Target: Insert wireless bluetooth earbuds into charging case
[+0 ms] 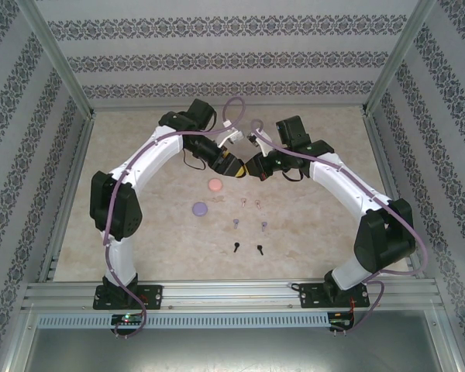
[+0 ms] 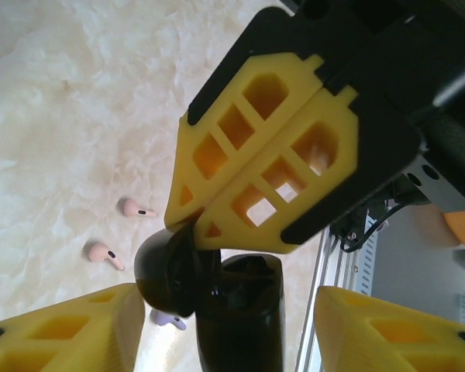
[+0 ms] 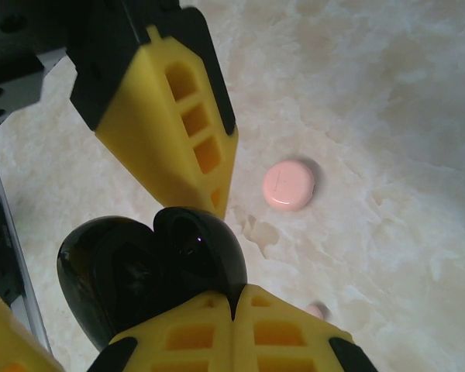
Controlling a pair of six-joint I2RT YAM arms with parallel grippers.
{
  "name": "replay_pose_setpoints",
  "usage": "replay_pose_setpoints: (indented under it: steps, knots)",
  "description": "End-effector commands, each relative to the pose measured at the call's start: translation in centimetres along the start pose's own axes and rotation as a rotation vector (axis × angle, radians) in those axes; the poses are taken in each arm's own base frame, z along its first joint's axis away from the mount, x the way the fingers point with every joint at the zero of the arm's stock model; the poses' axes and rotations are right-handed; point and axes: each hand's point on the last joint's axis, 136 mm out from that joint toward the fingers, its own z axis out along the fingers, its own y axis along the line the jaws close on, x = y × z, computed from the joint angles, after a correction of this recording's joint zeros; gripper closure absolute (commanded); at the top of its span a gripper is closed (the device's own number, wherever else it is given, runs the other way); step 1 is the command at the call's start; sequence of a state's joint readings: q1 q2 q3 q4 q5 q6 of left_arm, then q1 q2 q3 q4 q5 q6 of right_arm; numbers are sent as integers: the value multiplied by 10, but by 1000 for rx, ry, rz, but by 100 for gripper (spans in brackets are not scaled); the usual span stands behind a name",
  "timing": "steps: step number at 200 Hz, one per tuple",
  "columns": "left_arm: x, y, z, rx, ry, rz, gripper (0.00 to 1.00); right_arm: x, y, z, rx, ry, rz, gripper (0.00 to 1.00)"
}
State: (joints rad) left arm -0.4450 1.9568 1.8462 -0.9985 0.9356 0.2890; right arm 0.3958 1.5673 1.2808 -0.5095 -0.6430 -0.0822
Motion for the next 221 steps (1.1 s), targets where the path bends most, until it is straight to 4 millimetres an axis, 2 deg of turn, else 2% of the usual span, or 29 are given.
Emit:
replay_pose_setpoints:
  steps: [1,58,121,173,181,195,221]
  knots:
    - [-3,-8,5,41,-3,35,46,-9,5,-4,2,-19,-27,100]
    - [2,-10,5,55,10,34,59,-7,1,-3,18,-17,-28,100]
    - [-2,-13,4,74,-4,42,72,-6,1,-2,19,-18,-27,100]
    - [-1,-13,5,87,-5,37,96,-13,2,-7,28,-45,-22,100]
    - [0,-13,6,88,-5,34,100,-15,1,-9,37,-53,-13,92]
    - [-1,-11,4,77,-25,33,100,-20,-2,-20,54,-84,10,66]
    - [-9,0,-17,31,-138,25,100,-17,-2,-50,65,-156,91,54]
